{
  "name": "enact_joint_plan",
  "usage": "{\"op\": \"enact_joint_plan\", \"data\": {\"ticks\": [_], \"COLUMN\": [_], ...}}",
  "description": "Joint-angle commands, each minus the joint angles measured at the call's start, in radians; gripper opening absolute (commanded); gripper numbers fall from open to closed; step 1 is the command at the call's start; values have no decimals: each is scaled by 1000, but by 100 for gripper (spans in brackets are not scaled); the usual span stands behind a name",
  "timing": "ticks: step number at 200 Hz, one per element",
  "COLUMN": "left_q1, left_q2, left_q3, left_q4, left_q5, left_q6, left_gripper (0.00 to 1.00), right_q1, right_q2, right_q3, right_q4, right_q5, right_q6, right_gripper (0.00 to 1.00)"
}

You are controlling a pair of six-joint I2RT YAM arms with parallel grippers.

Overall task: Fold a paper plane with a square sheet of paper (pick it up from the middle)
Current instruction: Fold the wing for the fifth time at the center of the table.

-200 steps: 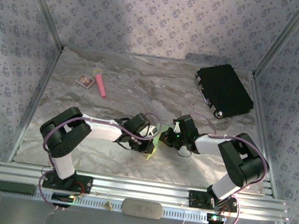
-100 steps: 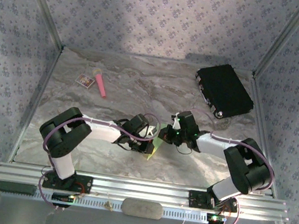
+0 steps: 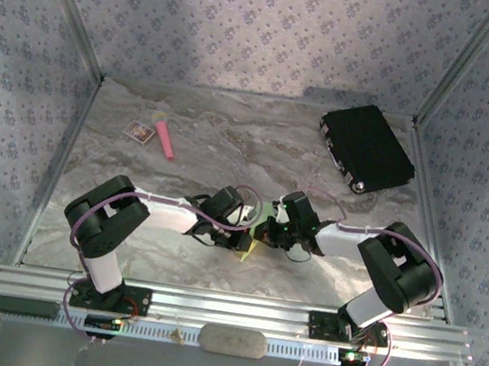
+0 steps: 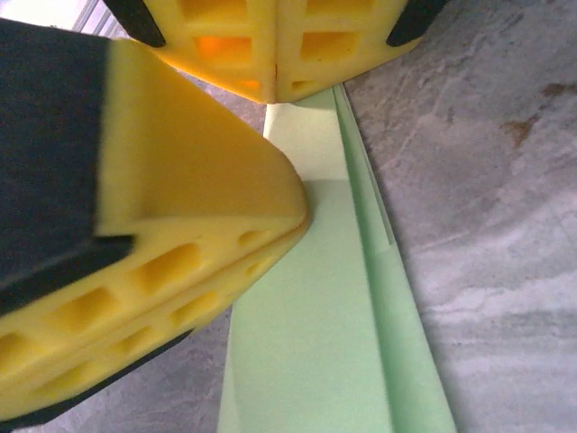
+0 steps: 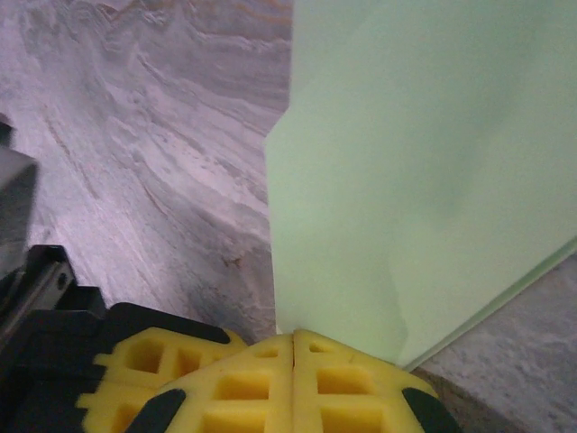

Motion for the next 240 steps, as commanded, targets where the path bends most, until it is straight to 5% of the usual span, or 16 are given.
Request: {"op": "enact_joint_plan", "data": {"ticks": [1,240], "left_q1": [-8,-10], "left_q2": [15,24], "left_q3": [-31,-35], "left_q4": [-80,-54], "left_q5": [-56,-29], "left_q6": [-3,-7], "left_gripper": [0,0], "right_q1": [-4,-242], "right_q2": [12,104], "right_q3": [-22,34], "right_q4": [9,57], "right_q5": [-20,15], "right_q6": [-5,-16], "right_gripper": [0,0]}}
